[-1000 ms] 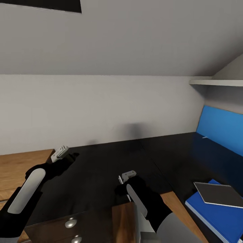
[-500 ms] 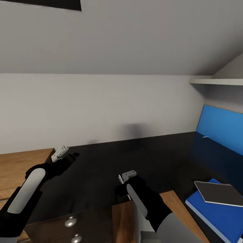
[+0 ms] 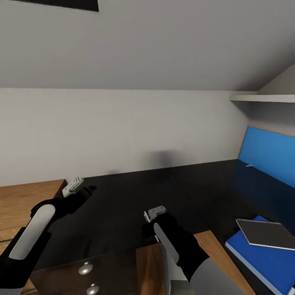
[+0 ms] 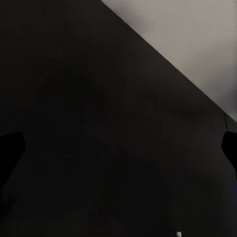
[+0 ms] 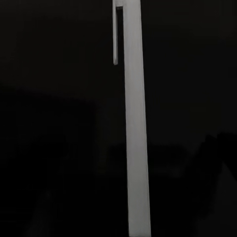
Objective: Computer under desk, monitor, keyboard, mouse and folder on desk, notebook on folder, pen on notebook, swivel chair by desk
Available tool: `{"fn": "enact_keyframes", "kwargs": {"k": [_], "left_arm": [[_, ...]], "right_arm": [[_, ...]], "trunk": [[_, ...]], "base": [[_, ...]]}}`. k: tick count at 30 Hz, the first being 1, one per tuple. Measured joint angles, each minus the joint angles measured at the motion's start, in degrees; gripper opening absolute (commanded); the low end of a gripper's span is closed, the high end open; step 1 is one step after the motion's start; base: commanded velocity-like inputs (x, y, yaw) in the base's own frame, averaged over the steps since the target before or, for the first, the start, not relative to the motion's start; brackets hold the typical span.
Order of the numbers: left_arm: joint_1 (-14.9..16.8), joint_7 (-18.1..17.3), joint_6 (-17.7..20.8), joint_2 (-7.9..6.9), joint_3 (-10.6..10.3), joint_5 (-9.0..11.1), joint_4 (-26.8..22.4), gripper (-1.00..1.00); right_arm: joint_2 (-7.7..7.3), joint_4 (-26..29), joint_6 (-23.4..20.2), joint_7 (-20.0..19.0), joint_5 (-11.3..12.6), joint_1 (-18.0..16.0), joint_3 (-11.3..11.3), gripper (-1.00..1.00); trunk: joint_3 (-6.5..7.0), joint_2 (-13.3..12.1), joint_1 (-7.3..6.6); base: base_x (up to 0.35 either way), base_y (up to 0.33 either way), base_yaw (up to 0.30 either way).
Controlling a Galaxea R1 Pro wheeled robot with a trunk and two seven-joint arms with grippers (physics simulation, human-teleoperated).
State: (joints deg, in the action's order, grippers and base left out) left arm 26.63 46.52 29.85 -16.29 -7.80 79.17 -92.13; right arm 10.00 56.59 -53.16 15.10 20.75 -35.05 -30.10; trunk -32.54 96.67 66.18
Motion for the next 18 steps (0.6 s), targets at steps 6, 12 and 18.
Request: {"fn": "enact_keyframes", "kwargs": {"k": [6, 12, 18], "left_arm": [[-0.17, -0.03, 0.01, 0.05, -0.04, 0.00, 0.00, 1.00], [-0.30, -0.10, 0.01, 0.01, -0.02, 0.00, 0.06, 1.00], [-0.39, -0.12, 0.01, -0.01, 0.02, 0.00, 0.06, 1.00]], "right_arm": [[0.00, -0.25, 0.07, -0.21, 0.16, -0.01, 0.01, -1.00], [0.00, -0.46, -0.01, -0.14, 1.85, 0.03, 0.03, -1.00], [0.00, -0.46, 0.00, -0.13, 1.92, 0.03, 0.03, -1.00]], "trunk": [[0.18, -0.39, -0.21], [0.89, -2.01, -1.09], [0.89, -2.01, -1.09]], "base": [[0.000, 0.000, 0.000], [0.000, 0.000, 0.000], [0.000, 0.000, 0.000]]}}
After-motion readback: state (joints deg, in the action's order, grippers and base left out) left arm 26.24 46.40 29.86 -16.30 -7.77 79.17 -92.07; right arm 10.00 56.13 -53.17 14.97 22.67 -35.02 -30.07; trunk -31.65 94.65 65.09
